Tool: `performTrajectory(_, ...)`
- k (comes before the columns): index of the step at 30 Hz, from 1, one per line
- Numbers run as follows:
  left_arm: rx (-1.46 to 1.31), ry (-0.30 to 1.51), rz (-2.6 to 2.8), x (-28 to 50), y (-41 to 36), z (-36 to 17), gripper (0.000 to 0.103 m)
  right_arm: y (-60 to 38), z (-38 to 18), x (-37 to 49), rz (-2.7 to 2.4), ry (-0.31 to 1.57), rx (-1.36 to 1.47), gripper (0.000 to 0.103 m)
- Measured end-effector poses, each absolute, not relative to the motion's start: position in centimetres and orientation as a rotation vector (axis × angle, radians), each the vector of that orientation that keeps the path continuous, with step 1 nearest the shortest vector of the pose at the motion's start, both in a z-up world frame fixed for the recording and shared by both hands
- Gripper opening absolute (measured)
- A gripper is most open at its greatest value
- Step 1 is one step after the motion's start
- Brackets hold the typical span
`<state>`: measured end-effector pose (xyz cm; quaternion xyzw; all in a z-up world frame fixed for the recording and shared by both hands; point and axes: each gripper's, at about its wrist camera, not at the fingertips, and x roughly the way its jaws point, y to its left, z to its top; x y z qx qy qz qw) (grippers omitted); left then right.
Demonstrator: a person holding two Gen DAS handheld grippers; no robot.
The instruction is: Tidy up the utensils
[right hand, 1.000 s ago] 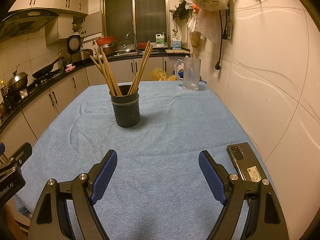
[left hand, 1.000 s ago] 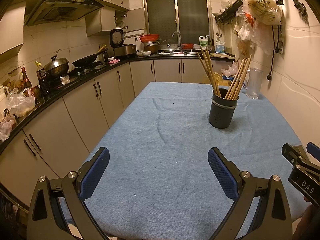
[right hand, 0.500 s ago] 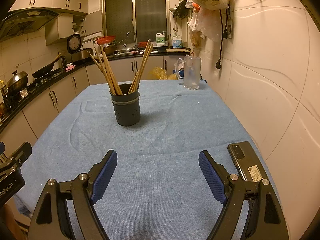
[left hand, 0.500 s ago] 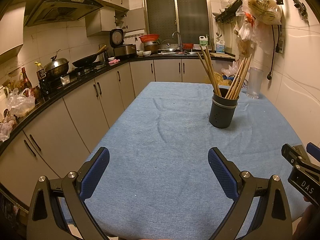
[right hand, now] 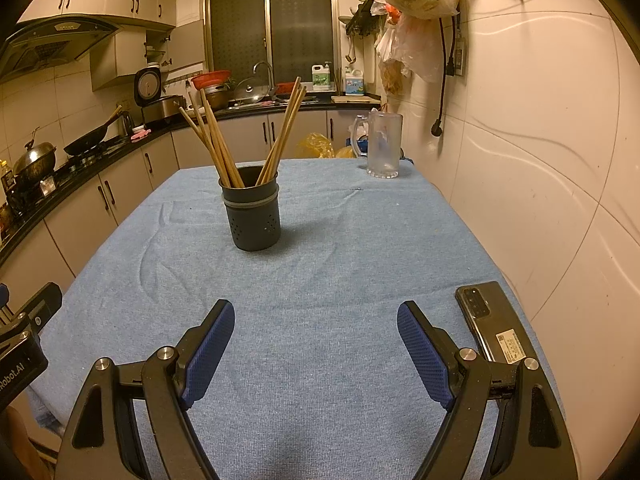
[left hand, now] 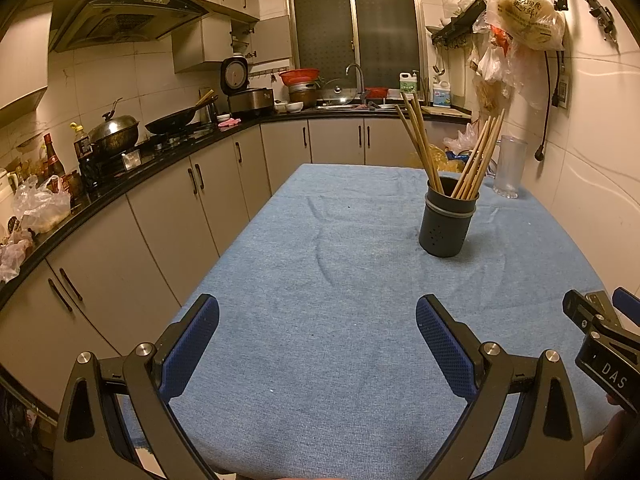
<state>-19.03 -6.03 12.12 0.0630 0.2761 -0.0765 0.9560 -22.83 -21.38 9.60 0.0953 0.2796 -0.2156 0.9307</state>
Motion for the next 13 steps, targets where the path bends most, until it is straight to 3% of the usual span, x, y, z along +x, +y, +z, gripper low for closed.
performTrajectory(13,0.087,0.589,-0.141,-17.7,-5.2,11.9,0.098,-22.3,9.0,-22.4,-0.421,0.599,0.233,0.087)
